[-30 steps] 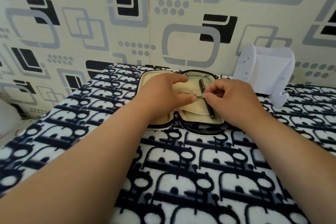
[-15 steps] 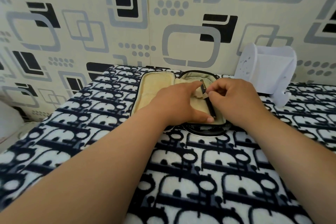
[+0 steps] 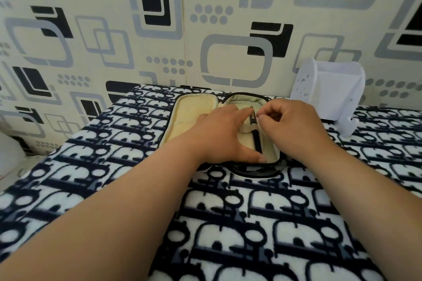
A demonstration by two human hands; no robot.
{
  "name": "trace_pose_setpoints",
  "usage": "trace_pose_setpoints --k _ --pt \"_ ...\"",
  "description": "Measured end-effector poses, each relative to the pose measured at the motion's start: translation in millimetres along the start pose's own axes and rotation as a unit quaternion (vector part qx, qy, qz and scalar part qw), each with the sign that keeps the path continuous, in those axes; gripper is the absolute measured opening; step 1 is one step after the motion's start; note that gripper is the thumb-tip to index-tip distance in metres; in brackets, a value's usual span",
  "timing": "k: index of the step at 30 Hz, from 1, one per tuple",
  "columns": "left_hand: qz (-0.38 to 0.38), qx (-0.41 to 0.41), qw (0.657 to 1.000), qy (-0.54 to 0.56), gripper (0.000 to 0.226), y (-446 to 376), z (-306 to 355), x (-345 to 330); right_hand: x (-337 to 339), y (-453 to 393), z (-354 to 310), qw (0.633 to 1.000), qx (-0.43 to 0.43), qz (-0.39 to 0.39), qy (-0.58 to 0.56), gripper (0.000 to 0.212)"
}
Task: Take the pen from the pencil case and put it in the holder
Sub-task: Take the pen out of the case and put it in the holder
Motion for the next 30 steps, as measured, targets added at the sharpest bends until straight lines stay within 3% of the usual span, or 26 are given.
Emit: trace_pose_setpoints --k 17,24,30 --pt "-0.036 -0.023 0.982 0.185 0.078 7.2 -4.6 -3.5 4.7 -3.3 9.0 0.999 -0.037 0.010 0.033 0.008" --pt "-0.011 -0.035 0.982 0.187 0.072 5.9 -3.1 -1.3 -0.7 -4.2 13.8 0.992 -0.069 -0.028 0.107 0.006" --pt "-0.003 -0.053 0.983 0.176 0.078 5.5 0.2 -0.7 -12.1 -0.5 14.2 0.988 -0.071 -0.102 0.087 0.017"
Point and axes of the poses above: each hand's wrist, its own y-axis away from the middle knuckle, its own x-axis out of the back of the hand, z = x × y, the point moved 6 cm from there along -y, towards the middle knuckle, and after that the axes turned 11 degrees about -y, right-handed, at the moved point
